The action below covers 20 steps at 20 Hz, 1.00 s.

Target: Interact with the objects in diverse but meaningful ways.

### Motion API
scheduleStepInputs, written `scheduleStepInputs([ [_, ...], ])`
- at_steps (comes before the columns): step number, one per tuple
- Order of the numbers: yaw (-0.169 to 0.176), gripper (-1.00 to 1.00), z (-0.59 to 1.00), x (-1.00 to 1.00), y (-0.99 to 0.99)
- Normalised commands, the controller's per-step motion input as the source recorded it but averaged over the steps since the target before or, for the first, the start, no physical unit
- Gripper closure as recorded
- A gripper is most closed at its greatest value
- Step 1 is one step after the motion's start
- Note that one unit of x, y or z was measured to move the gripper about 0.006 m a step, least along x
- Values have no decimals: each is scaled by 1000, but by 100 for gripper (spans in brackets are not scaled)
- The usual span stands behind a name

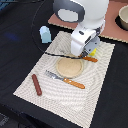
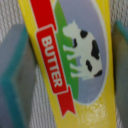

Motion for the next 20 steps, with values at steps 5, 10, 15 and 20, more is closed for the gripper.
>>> scheduleStepInputs([
  [5, -10, 100, 300, 101, 163],
  [10, -12, 100, 1000, 123, 415],
  [15, 0, 100, 998, 65, 96],
  [20, 0, 100, 946, -7, -145],
])
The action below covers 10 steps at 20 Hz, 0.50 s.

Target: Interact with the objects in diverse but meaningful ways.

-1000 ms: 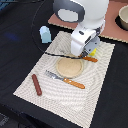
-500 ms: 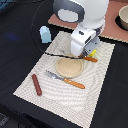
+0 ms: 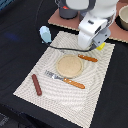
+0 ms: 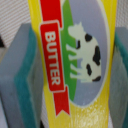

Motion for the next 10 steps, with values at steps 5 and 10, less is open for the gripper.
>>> scheduleStepInputs([
  [5, -4, 100, 569, -34, -658],
  [10, -2, 100, 261, -33, -934],
])
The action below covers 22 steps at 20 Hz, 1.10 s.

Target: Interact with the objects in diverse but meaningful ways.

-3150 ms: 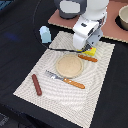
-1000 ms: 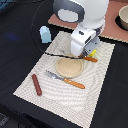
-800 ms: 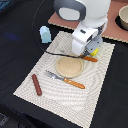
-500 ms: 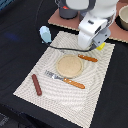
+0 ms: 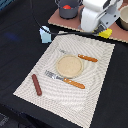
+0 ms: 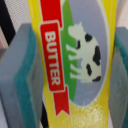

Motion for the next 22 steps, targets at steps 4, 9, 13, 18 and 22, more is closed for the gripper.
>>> scheduleStepInputs([
  [4, 0, 100, 138, -34, -1000],
  [9, 0, 100, -37, -129, -1000],
  [13, 0, 100, -200, -230, -1000],
  [18, 0, 100, -286, -286, -1000],
  [22, 0, 100, -369, -309, -976],
])
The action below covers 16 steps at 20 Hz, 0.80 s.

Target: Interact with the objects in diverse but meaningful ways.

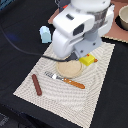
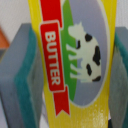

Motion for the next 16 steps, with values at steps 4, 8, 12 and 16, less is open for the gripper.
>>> scheduleStepInputs([
  [4, 0, 100, -436, -284, -857],
  [8, 0, 100, -444, -97, -501],
  [12, 0, 100, -395, 13, -286],
  [16, 0, 100, -392, 76, -201],
])
